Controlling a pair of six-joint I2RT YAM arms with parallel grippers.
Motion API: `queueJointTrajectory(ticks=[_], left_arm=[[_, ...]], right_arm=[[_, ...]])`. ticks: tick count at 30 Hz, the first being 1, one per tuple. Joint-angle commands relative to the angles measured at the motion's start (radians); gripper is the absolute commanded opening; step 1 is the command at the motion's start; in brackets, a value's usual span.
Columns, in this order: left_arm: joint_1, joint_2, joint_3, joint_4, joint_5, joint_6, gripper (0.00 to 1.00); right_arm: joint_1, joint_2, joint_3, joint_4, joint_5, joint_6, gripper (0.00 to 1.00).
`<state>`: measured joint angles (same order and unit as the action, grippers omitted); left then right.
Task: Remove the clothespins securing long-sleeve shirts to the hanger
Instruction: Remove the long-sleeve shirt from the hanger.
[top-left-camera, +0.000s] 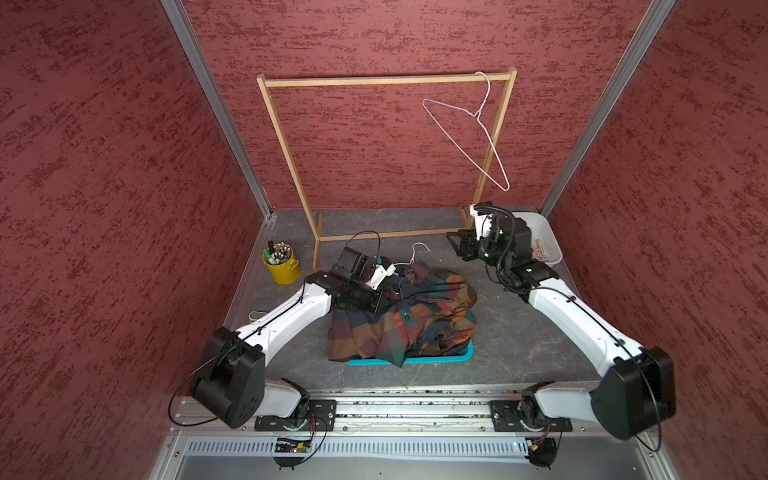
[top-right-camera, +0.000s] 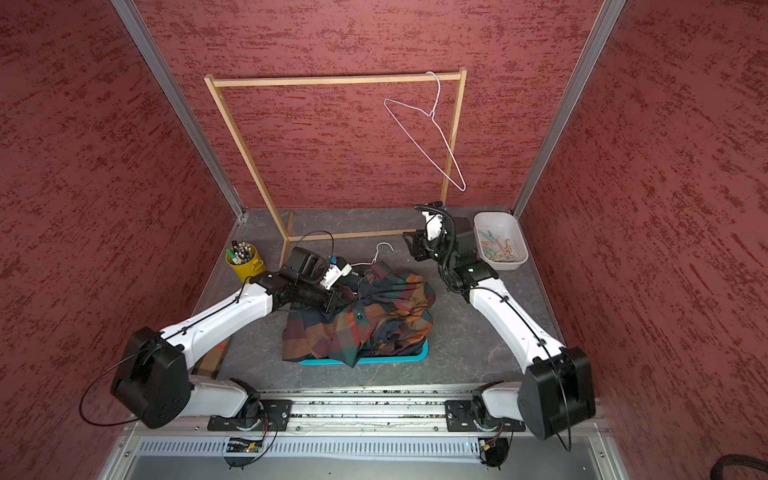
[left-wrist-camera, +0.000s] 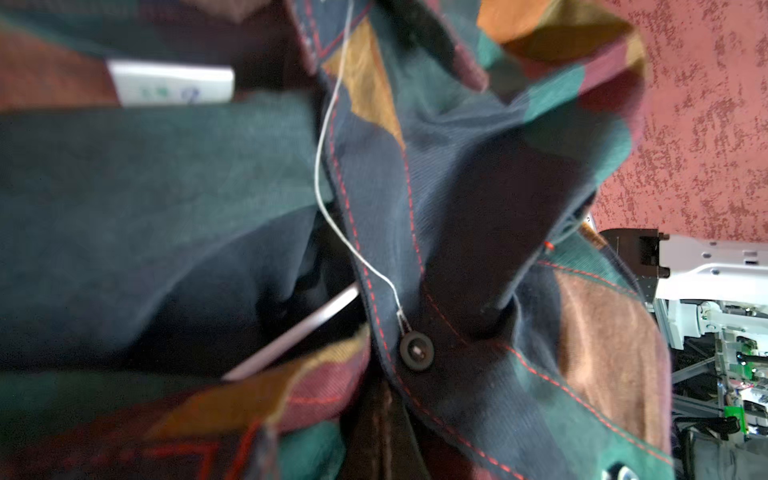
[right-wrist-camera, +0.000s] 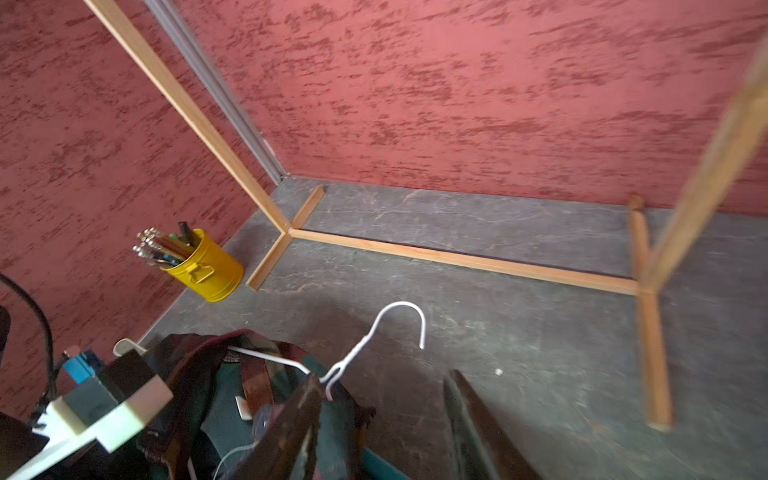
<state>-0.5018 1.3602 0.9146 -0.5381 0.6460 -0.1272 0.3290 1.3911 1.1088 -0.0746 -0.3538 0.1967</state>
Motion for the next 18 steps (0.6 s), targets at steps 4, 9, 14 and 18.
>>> queueJointTrajectory(ticks=[4,9,14,18], left_arm=[[-0.049,-0.090,-0.143,0.125,-0.029,-0.119,0.00],[-0.067,-0.070,-0.174,0.182,-0.044,-0.149,0.00],[-0.066,-0.032,-0.183,0.231,-0.043,-0.158,0.00],[-0.066,-0.010,-0.183,0.245,-0.040,-0.151,0.00]], right_arm=[[0.022,0.219,0.152,-0.081,-0.281,-0.031,0.51],[0.045,0.315,0.196,-0.149,-0.333,-0.063,0.50],[0.046,0.292,0.123,-0.142,-0.355,-0.043,0.50],[0.049,0.288,0.086,-0.133,-0.372,-0.039,0.50]])
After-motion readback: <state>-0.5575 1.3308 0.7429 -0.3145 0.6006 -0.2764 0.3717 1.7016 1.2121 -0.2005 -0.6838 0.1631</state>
